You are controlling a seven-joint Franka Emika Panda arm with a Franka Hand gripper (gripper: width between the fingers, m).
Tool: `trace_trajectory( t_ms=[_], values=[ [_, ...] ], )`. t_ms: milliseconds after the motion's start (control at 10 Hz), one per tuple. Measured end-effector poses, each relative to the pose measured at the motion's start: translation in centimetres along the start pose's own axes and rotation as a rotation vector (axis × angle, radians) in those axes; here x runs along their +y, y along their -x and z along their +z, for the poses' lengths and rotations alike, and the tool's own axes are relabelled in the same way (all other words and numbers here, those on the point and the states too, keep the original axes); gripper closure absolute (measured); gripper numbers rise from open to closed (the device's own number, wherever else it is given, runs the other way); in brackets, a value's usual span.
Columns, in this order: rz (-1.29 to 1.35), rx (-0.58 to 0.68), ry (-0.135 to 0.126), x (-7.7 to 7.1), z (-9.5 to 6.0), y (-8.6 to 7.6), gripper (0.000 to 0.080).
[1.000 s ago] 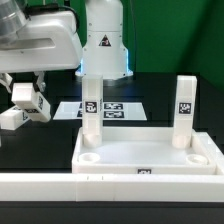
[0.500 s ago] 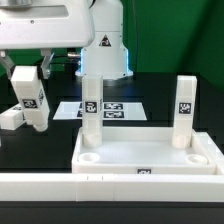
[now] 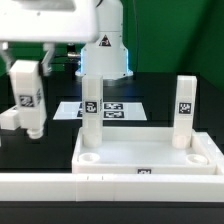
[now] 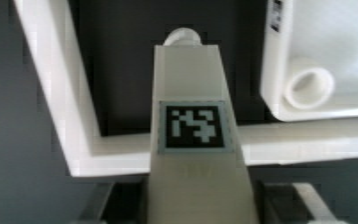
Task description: Assemble desk
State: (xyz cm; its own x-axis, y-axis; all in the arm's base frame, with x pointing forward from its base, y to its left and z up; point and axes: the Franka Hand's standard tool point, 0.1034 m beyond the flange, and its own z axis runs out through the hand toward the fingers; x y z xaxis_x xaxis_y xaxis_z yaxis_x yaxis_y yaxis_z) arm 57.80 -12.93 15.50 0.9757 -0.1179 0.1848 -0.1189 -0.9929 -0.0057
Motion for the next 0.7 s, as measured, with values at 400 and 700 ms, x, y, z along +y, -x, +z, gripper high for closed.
trace_trajectory(
  t_ms=[400,700],
  values=[
    [0.033,0.026,-0.014,-4.6,-0.5,-1.1,0.0512],
    [0.028,0.026,-0.017,-4.8,-0.6,-1.1,0.0512]
  ],
)
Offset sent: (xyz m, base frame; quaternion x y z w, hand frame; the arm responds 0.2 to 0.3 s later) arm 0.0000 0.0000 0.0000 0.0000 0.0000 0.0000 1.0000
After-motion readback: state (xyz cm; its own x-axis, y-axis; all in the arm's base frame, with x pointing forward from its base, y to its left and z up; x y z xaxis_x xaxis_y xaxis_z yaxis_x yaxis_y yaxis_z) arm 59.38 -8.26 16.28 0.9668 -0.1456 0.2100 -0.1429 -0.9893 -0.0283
